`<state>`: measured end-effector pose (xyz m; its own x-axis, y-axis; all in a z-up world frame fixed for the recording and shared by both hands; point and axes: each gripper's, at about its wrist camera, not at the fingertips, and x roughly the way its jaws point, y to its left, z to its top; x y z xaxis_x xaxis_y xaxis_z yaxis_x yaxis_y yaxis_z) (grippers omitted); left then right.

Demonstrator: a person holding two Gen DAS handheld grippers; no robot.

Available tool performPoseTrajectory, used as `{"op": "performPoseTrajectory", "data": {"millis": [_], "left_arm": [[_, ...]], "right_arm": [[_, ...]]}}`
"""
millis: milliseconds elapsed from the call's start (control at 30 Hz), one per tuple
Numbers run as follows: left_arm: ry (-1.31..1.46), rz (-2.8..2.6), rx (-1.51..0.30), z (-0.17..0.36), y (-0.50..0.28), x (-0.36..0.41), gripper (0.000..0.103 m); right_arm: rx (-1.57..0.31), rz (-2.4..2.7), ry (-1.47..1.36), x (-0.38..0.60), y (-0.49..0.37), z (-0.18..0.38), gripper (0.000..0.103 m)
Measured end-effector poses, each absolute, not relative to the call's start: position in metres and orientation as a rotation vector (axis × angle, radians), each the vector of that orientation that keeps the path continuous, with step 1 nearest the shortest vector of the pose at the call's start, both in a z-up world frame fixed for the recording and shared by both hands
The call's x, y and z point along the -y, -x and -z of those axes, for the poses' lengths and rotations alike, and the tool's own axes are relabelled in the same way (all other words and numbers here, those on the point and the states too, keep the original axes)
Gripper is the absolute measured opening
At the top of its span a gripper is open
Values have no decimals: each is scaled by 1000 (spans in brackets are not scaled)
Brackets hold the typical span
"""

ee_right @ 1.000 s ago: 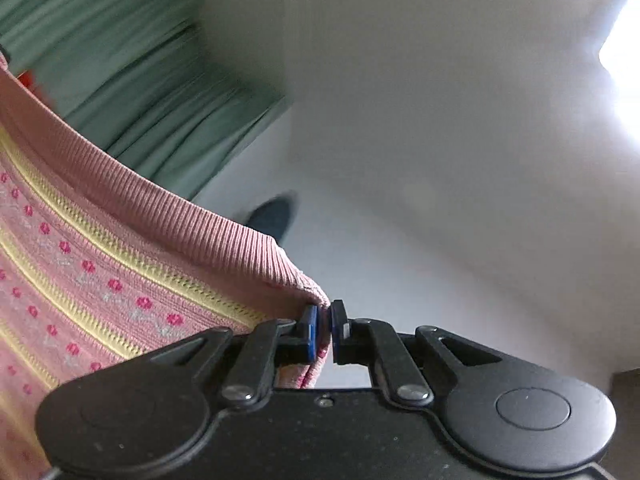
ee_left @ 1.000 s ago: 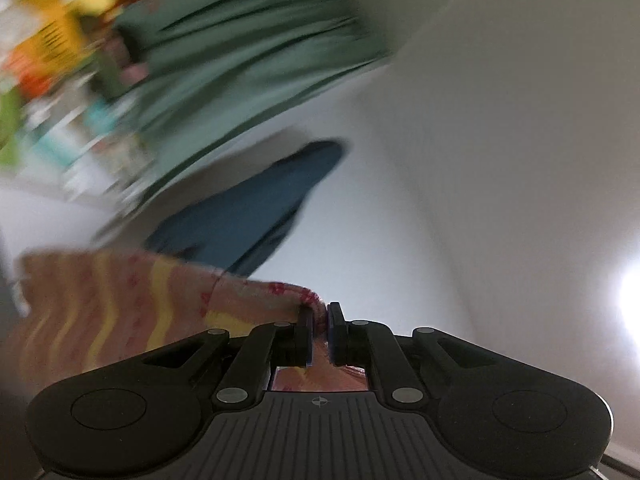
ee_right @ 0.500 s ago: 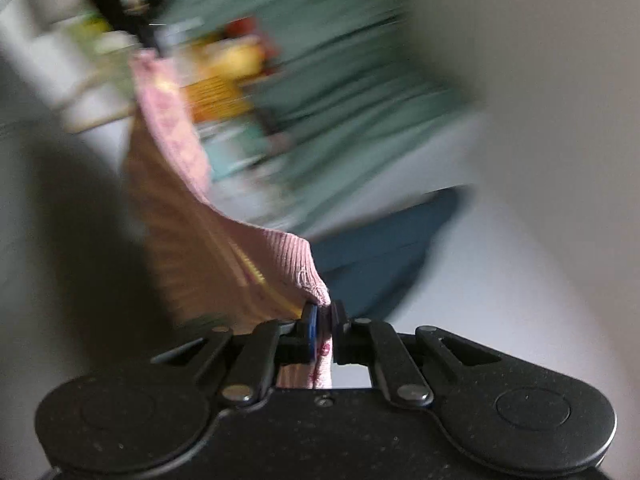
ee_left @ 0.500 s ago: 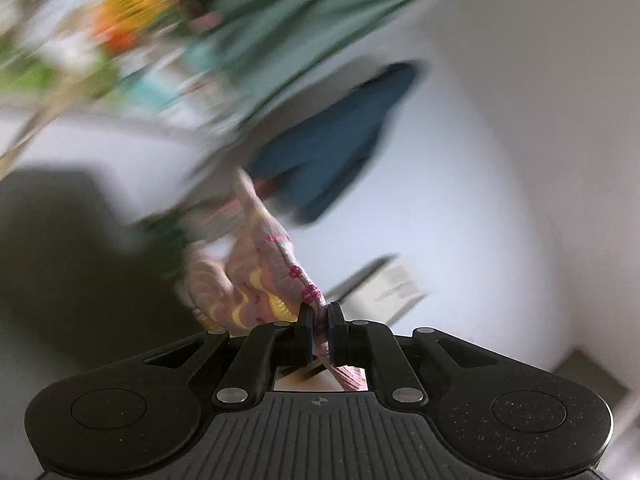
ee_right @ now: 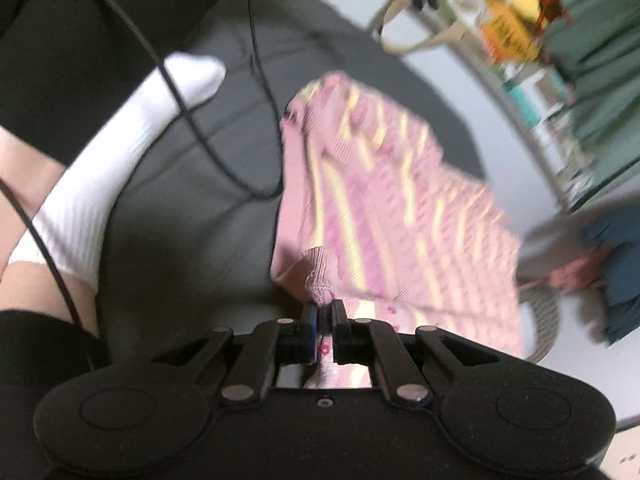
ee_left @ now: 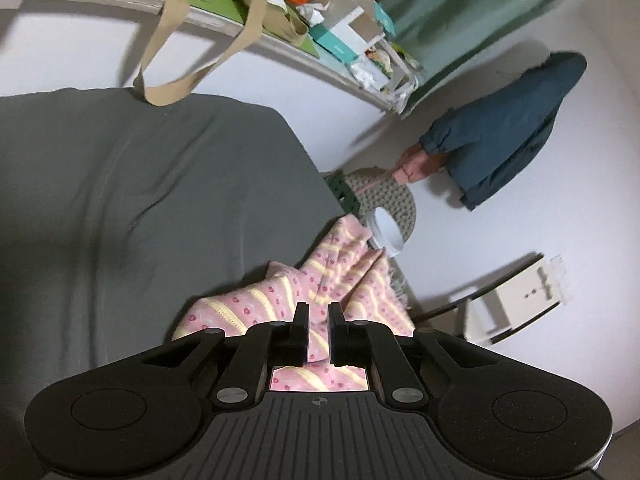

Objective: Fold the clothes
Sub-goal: 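Lower the sweater onto the bed with both tools, spreading it flat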

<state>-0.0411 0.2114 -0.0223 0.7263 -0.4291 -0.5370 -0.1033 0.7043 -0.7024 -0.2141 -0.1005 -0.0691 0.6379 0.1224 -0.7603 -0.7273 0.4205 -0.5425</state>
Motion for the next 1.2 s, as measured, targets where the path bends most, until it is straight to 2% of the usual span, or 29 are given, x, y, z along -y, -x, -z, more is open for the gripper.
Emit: {"op": "performPoseTrajectory", "data": {"millis": [33, 67, 100, 133, 167, 200, 233, 367, 467, 633, 800, 833, 867, 967, 1200], "left_arm": [[767, 199, -766, 27, 38, -206, 9], [731, 194, -780, 29, 29, -201, 22], [681, 182, -789, 32, 20, -195, 30], [623, 150, -785, 35, 11, -188, 49], [564, 121, -773, 39, 4, -183, 60], [517, 93, -753, 42, -2, -179, 68], [479, 76, -741, 47, -10, -177, 69], [406, 89, -812, 66, -48, -176, 69], [391, 94, -897, 83, -69, -175, 69], [339, 241, -889, 90, -82, -151, 69], [157, 244, -878, 94, -88, -123, 68], [151, 251, -883, 98, -91, -120, 60], [160, 258, -890, 99, -93, -120, 33], [208, 269, -901, 102, -95, -124, 9], [348, -69, -713, 69, -65, -184, 9]], "right_arm": [[-745, -587, 977, 101, 212, 73, 10], [-784, -583, 950, 102, 209, 76, 12], [-824, -585, 903, 105, 207, 76, 16], [-851, -595, 839, 112, 206, 73, 20], [-864, -604, 770, 118, 203, 70, 23], [-858, -605, 702, 124, 201, 64, 29], [-849, -605, 634, 129, 199, 57, 36], [-731, -551, 324, 153, 176, 26, 52], [-645, -528, 96, 171, 149, 17, 52], [-523, -491, -187, 190, 115, 30, 52], [-593, -548, -266, 198, 118, 58, 52], [-602, -547, -281, 201, 119, 59, 52], [-610, -545, -296, 204, 120, 61, 52], [-606, -538, -338, 210, 117, 66, 53], [-633, -532, -354, 210, 119, 77, 53]]}}
